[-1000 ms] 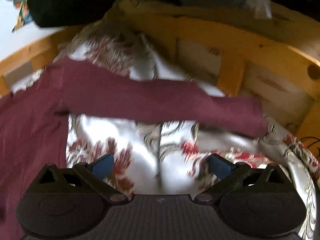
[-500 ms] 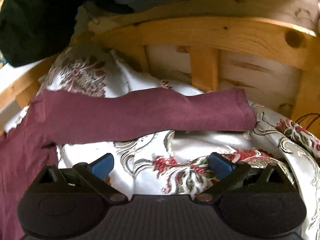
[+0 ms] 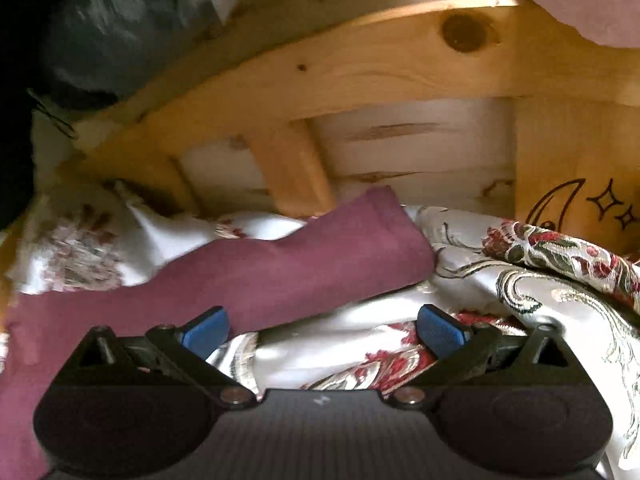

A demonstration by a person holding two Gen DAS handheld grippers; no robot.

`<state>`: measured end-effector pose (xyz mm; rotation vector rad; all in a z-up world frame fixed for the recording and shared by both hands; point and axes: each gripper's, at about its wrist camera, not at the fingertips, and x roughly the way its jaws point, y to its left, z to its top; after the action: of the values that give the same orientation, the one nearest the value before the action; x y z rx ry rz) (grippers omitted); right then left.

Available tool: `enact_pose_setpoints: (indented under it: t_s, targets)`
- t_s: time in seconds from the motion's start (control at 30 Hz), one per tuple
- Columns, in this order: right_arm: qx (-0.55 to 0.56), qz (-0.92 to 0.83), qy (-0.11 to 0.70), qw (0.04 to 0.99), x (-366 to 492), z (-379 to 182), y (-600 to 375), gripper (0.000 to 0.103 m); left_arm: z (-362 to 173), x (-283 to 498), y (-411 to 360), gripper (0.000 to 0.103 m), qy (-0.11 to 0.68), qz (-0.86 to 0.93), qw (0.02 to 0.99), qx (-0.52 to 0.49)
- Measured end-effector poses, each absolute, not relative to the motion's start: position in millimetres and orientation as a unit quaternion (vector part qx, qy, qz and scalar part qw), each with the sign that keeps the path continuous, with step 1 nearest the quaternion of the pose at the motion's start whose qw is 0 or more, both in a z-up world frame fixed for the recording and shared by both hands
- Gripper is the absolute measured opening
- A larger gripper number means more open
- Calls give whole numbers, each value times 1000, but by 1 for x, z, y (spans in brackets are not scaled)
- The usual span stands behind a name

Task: Fold small clothes
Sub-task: 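Move the right tool to the sleeve cuff and close on it, then carry the held sleeve across the shirt body and release it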

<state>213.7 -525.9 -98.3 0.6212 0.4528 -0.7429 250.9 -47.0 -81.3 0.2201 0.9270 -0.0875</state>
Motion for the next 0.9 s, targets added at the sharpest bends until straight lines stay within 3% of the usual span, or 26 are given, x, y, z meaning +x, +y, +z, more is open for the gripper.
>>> enact_pose_setpoints:
  t_s: [0.3,0.37,0.47,0.63,0.73,0.9]
  targets:
    - [375,-406,140,821,213,-103,-551,101,-87,255,-44,102,457,-36,883,100]
    - [365,-414,150,820,218,-108,-555,90,-89,258,-44,102,461,-37,881,98]
    - [344,-445,184,806,227,-120,-560,66,-91,263,-43,102,465,-36,880,91]
    - [337,-441,166,815,225,-123,-558,27,-90,264,-38,102,463,-31,883,74]
    - [333,-432,152,824,221,-119,-551,19,-85,263,-33,102,456,-27,888,62]
    - [298,-423,124,847,210,-106,-531,16,-78,262,-26,102,445,-19,894,42]
